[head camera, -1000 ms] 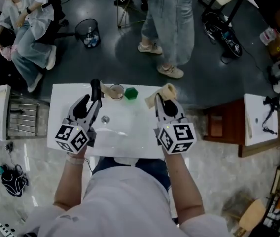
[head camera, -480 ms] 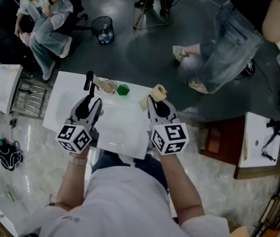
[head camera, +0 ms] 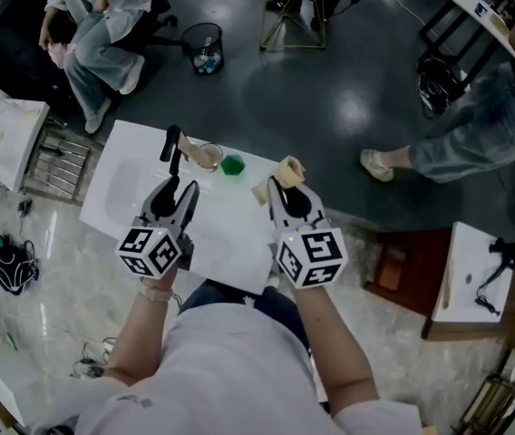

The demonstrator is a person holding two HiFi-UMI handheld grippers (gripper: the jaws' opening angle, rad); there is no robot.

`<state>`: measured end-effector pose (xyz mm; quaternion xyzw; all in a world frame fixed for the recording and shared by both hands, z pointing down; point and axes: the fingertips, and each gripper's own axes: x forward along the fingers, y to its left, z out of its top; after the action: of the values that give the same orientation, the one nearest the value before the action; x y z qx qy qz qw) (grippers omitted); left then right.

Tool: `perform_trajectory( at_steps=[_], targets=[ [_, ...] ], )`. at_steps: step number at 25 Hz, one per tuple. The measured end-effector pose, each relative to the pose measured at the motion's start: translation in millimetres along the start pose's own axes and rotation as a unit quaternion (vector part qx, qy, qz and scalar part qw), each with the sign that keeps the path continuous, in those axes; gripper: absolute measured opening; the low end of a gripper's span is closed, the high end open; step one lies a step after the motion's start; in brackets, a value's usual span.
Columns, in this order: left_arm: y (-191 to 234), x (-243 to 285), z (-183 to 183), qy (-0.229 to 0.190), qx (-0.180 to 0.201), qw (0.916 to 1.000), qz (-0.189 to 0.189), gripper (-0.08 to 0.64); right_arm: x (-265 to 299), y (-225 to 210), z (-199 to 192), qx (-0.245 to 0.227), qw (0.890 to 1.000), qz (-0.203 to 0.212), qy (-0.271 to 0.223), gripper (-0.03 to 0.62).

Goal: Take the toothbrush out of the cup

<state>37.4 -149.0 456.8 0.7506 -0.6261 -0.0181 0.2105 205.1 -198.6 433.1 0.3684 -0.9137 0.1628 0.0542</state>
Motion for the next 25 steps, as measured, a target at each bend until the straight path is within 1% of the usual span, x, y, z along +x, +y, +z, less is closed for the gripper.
perform_trajectory(
  at_steps=[5,7,11,17,20,25],
  targets=[
    [20.4,13.8,-16.9,0.004,-0.008,0.9999,0.009,0.184,20.1,11.4,-2.6,-0.006,1.000,0.003,0.010,0.048],
    [30.7,19.2,-23.6,0.008,-0.012,0.9997,0.020,0.184,26.8,14.6,-3.3,-0.008,1.000,0.002,0.014,0.048],
    [54.0,32.1,-38.5,0.013,-0.034,0.9981,0.049,0.184,38.6,19.9,-4.1,-0.011,1.000,-0.001,0.018,0.048],
    [78.2,58.5,-53.5,0.024,-0.048,0.9961,0.069,0.184,52.5,27.1,-6.8,-0.011,0.999,-0.012,0.029,0.048],
    [88.8,73.6,-60.0,0.023,-0.048,0.9947,0.088,0.184,54.0,26.3,-11.4,-0.013,0.999,-0.018,0.034,0.048],
    [101.7,93.6,-66.5,0.017,-0.033,0.9928,0.113,0.184,52.6,20.6,-22.6,-0.010,0.998,-0.032,0.044,0.048]
  ],
)
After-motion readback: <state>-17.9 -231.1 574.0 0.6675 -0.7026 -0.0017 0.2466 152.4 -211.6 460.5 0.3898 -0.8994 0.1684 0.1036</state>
